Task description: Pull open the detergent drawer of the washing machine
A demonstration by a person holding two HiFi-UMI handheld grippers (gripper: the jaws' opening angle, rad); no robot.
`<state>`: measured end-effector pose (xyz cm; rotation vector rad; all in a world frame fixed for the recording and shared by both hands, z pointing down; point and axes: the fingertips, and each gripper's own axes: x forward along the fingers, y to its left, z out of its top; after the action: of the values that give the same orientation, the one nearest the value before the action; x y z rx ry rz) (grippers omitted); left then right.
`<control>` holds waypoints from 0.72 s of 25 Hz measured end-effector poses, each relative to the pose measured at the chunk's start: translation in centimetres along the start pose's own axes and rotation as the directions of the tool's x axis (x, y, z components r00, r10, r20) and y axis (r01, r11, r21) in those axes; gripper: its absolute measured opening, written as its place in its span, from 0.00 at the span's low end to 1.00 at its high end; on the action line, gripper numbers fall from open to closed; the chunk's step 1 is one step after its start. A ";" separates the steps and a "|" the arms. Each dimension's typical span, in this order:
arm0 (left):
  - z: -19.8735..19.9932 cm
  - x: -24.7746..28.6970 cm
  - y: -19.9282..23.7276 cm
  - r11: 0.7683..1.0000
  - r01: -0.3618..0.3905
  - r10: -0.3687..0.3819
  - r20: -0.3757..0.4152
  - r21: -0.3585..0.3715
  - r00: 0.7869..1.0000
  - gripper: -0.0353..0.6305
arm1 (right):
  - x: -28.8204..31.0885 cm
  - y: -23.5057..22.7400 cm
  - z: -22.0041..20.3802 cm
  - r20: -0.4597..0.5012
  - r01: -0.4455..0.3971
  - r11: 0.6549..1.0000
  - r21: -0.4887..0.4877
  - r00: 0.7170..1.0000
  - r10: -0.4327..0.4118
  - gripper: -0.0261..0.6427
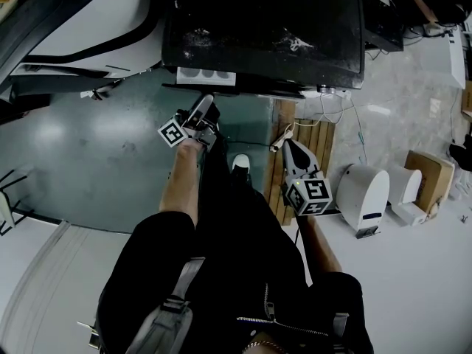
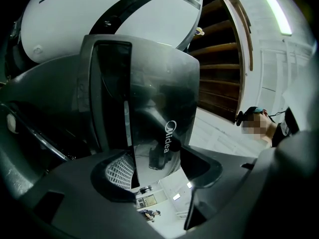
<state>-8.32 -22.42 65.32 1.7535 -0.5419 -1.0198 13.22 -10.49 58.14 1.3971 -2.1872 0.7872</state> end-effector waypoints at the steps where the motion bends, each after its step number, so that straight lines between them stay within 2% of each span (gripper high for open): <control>1: -0.2 -0.2 -0.1 1.000 0.000 0.000 -0.002 0.000 1.000 0.47 | -0.1 0.0 0.0 0.001 0.001 1.000 0.000 1.000 -0.001 0.05; 18: -2.5 -3.5 -1.6 1.000 -0.016 0.016 0.001 -0.008 1.000 0.47 | -1.1 0.6 -1.0 -0.003 -0.021 1.000 -0.010 1.000 0.021 0.05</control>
<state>-8.32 -17.87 65.59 1.7389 -0.5506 -1.0107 13.13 -8.94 58.05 1.3698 -2.2040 0.7846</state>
